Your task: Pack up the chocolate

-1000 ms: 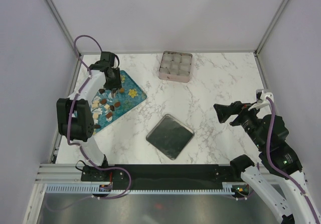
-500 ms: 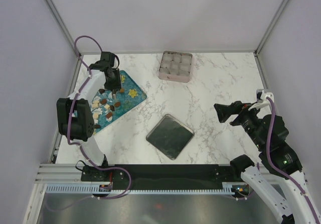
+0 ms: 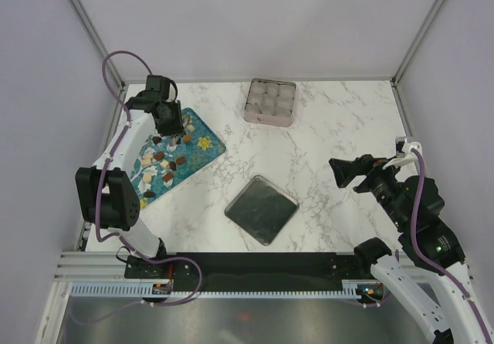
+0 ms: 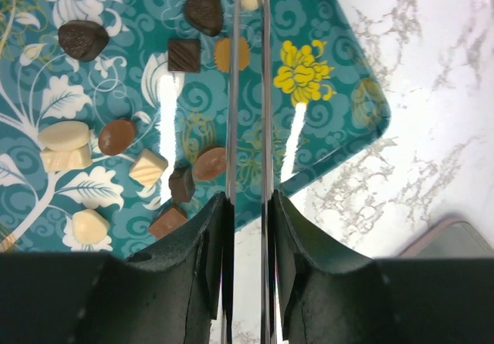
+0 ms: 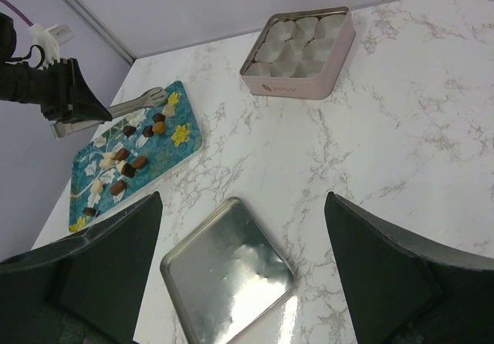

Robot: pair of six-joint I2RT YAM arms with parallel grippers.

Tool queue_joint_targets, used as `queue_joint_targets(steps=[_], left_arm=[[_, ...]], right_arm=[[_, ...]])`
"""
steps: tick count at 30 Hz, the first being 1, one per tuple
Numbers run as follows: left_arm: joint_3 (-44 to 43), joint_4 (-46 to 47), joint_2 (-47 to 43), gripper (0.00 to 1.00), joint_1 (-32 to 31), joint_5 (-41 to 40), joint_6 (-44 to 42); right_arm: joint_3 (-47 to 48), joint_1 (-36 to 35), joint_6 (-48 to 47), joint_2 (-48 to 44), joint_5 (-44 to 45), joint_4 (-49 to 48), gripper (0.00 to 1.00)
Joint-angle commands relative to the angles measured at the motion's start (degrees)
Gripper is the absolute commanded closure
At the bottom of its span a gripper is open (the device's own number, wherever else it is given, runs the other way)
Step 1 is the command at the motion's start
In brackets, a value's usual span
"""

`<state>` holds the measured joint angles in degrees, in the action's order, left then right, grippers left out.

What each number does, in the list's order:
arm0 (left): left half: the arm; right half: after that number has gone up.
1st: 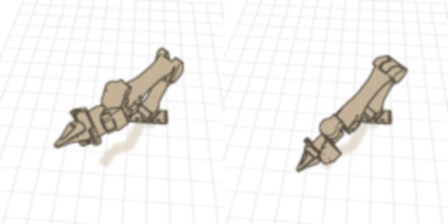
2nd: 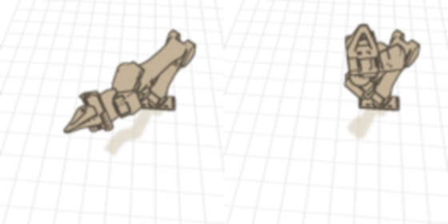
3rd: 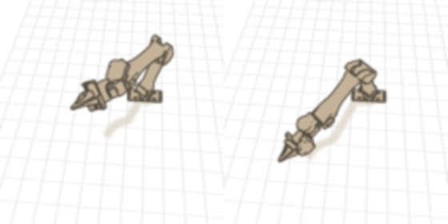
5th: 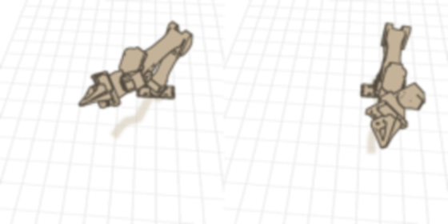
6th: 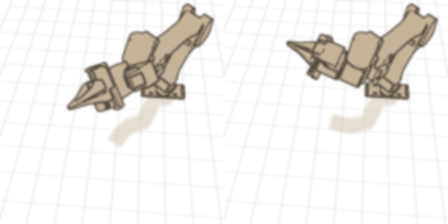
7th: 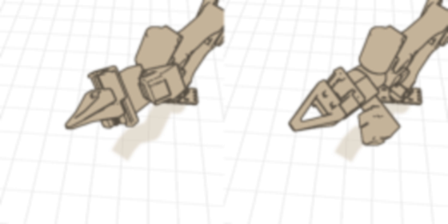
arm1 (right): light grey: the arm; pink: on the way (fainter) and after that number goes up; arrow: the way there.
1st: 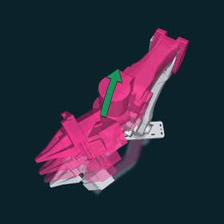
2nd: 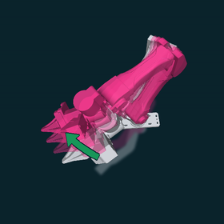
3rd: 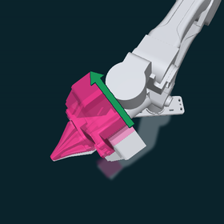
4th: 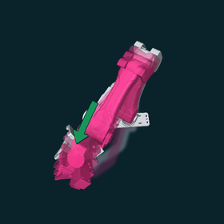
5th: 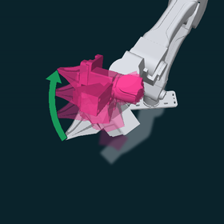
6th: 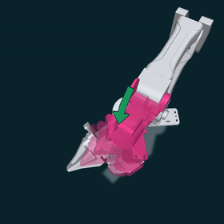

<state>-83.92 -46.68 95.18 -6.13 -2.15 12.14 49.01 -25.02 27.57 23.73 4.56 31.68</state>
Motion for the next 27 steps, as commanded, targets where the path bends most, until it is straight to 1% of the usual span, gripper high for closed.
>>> queue_joint_targets(steps=[1,3,6,8,9,15,20,27], left_arm=[[-3.2,0.0,-3.2,0.63,-0.3,6.0,-0.2],[-4.0,0.3,-3.6,0.64,-1.7,7.1,-0.7],[-4.2,0.0,-3.5,0.62,-2.5,3.9,-1.0],[-3.9,0.0,-3.2,0.57,-2.5,2.3,-1.1],[-3.5,0.0,-3.1,0.57,-2.5,1.0,-1.6],[-2.0,0.1,-3.2,0.53,-2.4,-1.6,-2.0],[-2.1,0.1,-2.6,0.52,-2.4,-2.3,-2.6],[0.4,0.1,-1.8,0.52,-2.4,-2.1,-1.6]], right_arm=[[0.3,-0.3,0.7,0.7,-0.4,-2.2,0.05],[0.1,-0.3,1.0,0.8,-0.4,-2.4,0.05],[0.3,-0.3,1.3,1.2,-0.6,-2.6,0.06],[0.4,-0.3,1.6,1.4,-1.0,-2.6,0.05],[0.4,-0.3,1.6,1.4,-1.0,-2.6,0.05],[0.3,-0.3,1.9,1.4,-1.0,-2.8,0.06],[0.6,-0.3,1.9,1.9,-1.4,-3.0,0.06],[0.8,-0.3,1.6,1.7,-1.2,-3.1,0.06]])
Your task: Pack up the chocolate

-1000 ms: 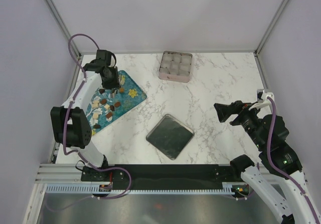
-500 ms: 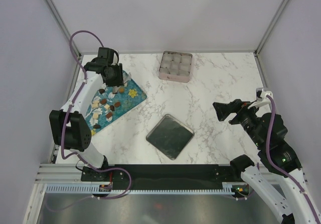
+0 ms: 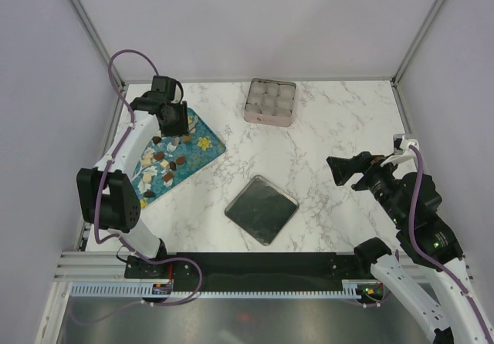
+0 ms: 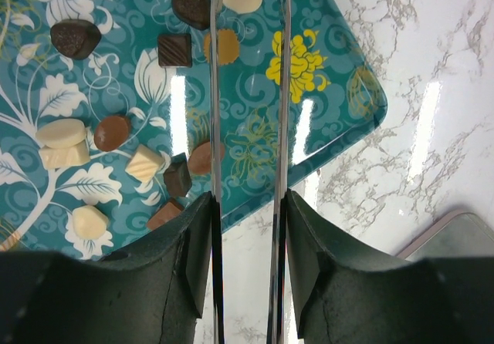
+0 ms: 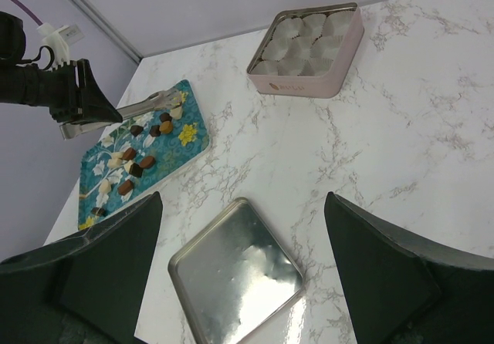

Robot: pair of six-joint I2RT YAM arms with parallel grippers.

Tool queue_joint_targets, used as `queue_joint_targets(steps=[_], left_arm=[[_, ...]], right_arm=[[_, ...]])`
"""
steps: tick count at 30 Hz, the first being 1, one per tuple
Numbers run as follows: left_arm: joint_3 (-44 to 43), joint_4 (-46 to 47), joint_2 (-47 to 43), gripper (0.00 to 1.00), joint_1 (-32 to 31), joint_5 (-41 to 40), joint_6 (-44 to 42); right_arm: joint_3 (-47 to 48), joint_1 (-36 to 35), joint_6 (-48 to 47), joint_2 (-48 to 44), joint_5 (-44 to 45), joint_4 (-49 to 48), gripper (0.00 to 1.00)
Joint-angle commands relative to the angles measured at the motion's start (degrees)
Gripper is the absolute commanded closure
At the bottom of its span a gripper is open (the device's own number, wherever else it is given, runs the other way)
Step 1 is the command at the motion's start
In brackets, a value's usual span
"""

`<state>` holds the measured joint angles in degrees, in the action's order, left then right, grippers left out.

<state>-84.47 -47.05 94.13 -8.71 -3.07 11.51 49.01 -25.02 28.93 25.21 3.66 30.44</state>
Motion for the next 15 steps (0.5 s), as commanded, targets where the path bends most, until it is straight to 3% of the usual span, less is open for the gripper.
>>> queue_joint_targets(steps=[1,15], left_arm=[[1.1,0.5,-0.5,0.52,0.2,-1.4,-1.0],[2.4,-0.4,0.8,0.52,0.2,0.0,-0.4]], right_arm=[[0.7,-0.3,0.2,0.2,-0.2,-2.0,0.06],[0.7,-0.3,0.3,-0.2,-0.2,-2.0,0.06]])
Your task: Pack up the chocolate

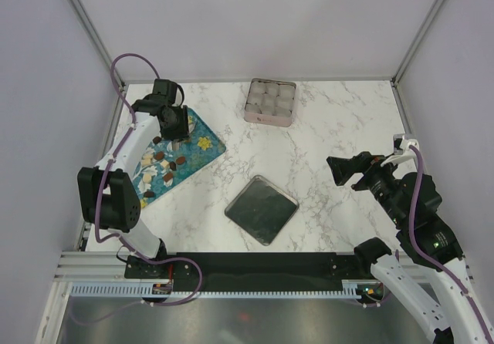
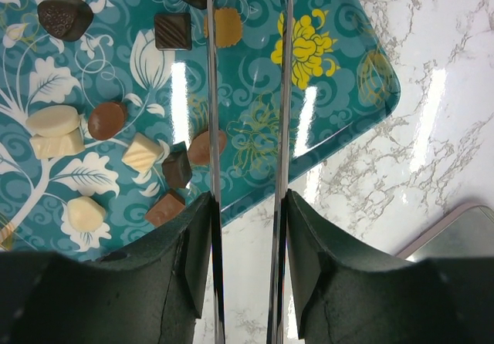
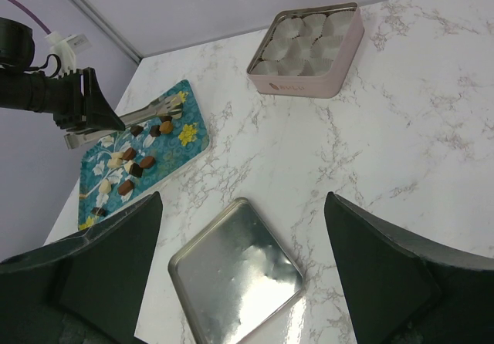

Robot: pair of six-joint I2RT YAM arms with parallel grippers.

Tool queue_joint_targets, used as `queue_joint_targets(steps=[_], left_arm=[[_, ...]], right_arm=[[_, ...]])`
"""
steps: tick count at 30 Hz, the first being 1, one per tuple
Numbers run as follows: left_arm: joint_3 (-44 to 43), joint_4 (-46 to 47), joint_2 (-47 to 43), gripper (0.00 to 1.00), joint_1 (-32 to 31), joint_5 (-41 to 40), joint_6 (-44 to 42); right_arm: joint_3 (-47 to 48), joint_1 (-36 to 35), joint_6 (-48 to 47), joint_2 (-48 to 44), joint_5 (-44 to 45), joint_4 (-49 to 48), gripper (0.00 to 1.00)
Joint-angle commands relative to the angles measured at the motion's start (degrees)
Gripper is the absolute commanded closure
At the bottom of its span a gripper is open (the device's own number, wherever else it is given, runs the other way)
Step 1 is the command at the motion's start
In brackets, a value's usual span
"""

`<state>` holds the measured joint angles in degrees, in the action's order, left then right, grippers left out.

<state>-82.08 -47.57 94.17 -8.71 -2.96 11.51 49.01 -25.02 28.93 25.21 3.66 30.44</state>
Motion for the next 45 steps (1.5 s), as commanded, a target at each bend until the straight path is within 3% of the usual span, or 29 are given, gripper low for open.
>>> queue_joint_targets(steps=[1,13,26,32,40,45], left_arm=[[-0.1,-0.1,0.8,0.51,0.1,-0.4,-0.4],[-1.4,-0.2,3.0,0.5,0.2,-1.4,-1.0],[-2.6,-0.5,4.0,0.6,0.2,-2.3,-1.3],[-4.5,-1.3,-0.1,0.65,0.0,-1.4,-1.6],[-10.4,-1.5,-5.1,0.67,-0.6,7.5,-2.0],[-19.2,-0.9,-1.3,0.67,-1.8,15.4,-1.1]], right_arm=[[0.6,-0.3,0.3,-0.2,-0.4,-2.0,0.05],[0.6,-0.3,0.3,-1.1,0.1,-2.0,0.06],[0.0,-0.3,0.2,-1.4,0.2,-2.0,0.06],[0.0,-0.3,0.3,-1.7,0.3,-1.8,0.06],[0.0,-0.2,0.7,-0.2,-0.5,-1.9,0.06],[-0.4,-0.4,0.5,0.5,-0.4,-2.1,0.06]])
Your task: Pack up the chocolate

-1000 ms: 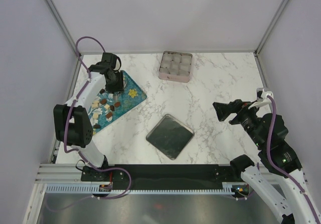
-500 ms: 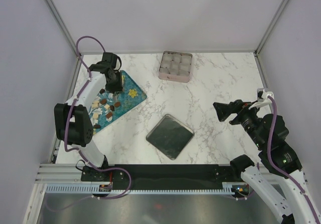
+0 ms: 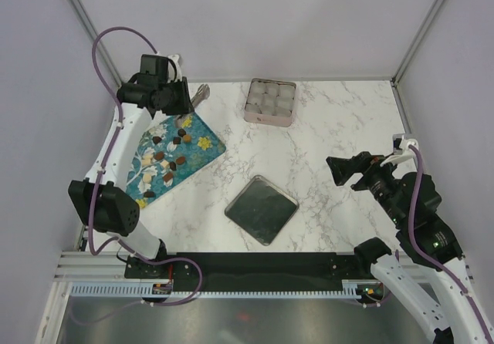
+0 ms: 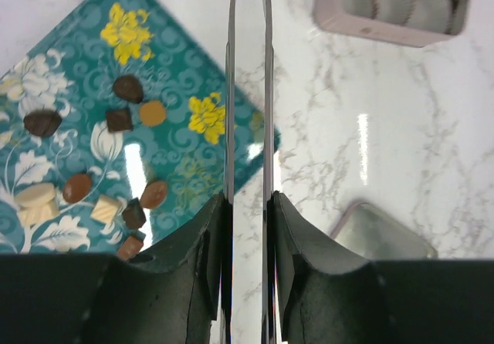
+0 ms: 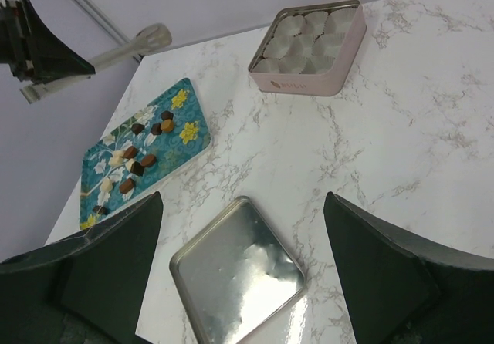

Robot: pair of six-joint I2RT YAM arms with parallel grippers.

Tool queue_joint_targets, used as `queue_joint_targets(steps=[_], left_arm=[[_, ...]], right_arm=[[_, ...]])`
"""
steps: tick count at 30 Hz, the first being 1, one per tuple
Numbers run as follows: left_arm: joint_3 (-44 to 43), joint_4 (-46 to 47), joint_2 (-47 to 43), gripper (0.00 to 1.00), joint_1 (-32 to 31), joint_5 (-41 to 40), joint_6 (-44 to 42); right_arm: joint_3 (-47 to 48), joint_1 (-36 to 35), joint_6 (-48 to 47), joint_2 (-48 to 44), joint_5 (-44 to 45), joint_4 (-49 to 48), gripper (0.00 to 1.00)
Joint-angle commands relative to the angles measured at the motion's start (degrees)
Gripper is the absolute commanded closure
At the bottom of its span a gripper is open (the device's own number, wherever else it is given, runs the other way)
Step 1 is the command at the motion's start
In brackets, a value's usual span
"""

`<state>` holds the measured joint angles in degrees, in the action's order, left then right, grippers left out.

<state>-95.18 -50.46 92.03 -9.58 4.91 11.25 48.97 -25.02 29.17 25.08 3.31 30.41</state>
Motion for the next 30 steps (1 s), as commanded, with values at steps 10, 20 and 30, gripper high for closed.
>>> queue_joint_targets(steps=[10,20,30], left_arm=[[-29.3,4.8,21.0,0.69,-11.1,6.5,-1.7],[-31.2,13.5,30.5,0.7,-14.2,-2.5,-6.6],[-28.6,18.9,33.7,0.68,-14.6,-4.0,-7.4]], right_arm=[[2.7,-0.3,-1.7,2.7,2.7,0.4,0.06],[1.7,-0.3,0.3,3.1,3.1,0.2,0.07],[1.8,-0.3,0.5,3.4,3.8,0.2,0.07]])
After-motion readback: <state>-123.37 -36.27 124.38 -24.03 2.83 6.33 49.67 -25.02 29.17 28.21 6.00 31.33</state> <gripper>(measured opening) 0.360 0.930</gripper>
